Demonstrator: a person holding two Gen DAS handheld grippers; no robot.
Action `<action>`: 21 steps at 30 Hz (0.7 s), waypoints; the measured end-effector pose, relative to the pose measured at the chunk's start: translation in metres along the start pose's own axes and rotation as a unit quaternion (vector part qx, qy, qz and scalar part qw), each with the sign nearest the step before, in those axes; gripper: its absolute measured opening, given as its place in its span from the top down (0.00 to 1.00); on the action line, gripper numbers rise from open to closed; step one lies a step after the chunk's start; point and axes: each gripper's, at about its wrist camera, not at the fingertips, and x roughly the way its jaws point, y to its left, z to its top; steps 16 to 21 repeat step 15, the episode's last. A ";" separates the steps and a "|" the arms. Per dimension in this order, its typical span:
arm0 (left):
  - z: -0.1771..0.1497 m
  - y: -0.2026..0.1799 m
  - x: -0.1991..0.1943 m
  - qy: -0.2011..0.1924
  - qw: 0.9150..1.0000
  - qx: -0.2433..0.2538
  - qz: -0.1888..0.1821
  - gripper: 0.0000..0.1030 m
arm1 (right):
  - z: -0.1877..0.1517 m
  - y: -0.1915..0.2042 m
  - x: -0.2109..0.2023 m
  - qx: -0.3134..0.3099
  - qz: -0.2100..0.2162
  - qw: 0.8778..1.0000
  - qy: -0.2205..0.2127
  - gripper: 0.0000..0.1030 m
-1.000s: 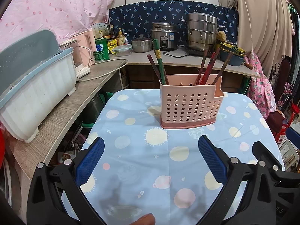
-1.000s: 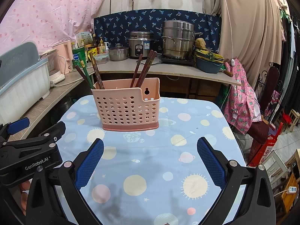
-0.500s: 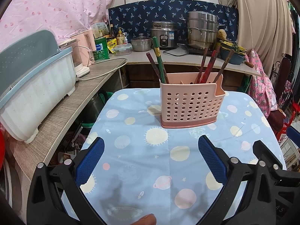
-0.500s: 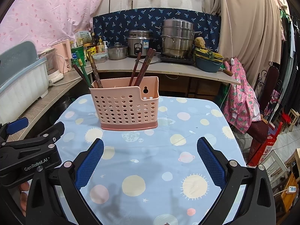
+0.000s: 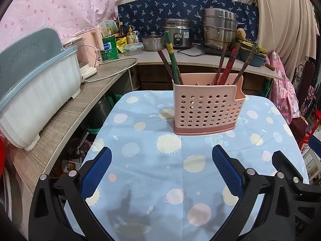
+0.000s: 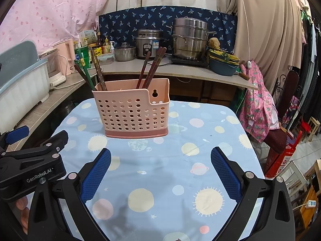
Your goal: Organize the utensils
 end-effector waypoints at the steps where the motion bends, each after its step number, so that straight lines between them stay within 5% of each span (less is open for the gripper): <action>1: 0.000 0.000 0.001 0.000 1.000 0.001 0.001 0.07 | 0.001 0.000 0.001 0.000 0.000 1.000 0.001 0.07; 21: 0.004 -0.004 0.010 0.010 1.000 0.007 -0.006 0.07 | 0.002 -0.003 0.008 0.002 -0.002 1.000 0.007 0.07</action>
